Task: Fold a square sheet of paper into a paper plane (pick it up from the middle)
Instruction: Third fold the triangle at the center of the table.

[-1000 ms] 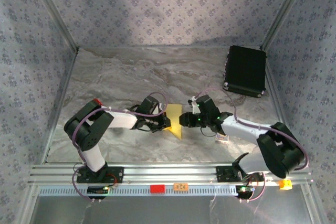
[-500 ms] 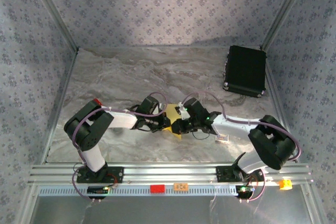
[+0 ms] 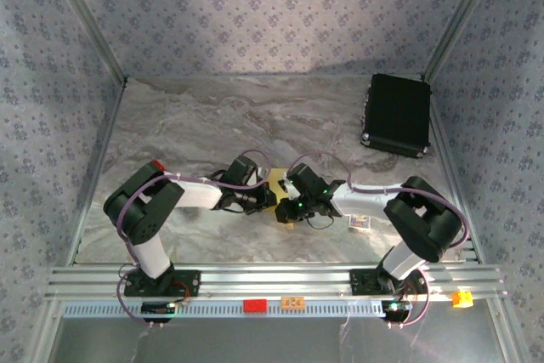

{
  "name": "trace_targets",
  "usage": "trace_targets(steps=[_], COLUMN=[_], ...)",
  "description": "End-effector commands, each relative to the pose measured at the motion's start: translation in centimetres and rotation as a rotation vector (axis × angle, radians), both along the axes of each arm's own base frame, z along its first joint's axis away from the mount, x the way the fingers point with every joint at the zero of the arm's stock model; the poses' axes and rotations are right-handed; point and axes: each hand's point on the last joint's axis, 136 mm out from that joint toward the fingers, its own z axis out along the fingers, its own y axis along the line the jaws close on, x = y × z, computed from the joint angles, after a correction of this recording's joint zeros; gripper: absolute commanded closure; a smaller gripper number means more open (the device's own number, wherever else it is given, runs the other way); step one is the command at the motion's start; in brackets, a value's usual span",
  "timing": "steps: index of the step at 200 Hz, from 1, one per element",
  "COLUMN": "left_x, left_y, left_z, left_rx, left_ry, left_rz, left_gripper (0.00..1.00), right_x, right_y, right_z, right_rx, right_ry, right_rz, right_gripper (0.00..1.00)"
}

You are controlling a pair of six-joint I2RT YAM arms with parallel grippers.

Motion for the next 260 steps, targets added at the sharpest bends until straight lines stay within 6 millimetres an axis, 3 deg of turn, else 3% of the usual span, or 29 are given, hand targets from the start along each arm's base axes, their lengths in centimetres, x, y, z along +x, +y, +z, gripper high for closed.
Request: trace_targets(steps=[1,209,225,248,260], left_x=[-0.7,-0.8,-0.7,-0.7,-0.6], left_y=[1.5,1.7,1.7,1.8,1.8], left_z=[-1.8,-2.4,-2.4,-2.2,-2.0], left_rx=[0.079,0.097,0.097,0.102,0.101], left_ry=[0.016,0.027,0.023,0.014,0.007], left_rz=[0.012,0.018,0.018,0.019,0.017], left_gripper=[1.00,1.00,1.00,1.00,1.00], right_x=[-0.6,-4.6,-4.5,-3.1,-2.3], right_y=[-0.9,-5.0,-4.9,-2.8,-2.3], right_z=[-0.9,-2.6,-1.5,3.3,4.9], right_rx=[-0.043,-0.026,0.004,0.122,0.135], right_ry=[0.013,0.095,0.076,-0.016,-0.051], right_rz=[-0.001,-0.088,-0.090,-0.058,-0.054], right_gripper=[0.90,0.89,0.89,0.89,0.89])
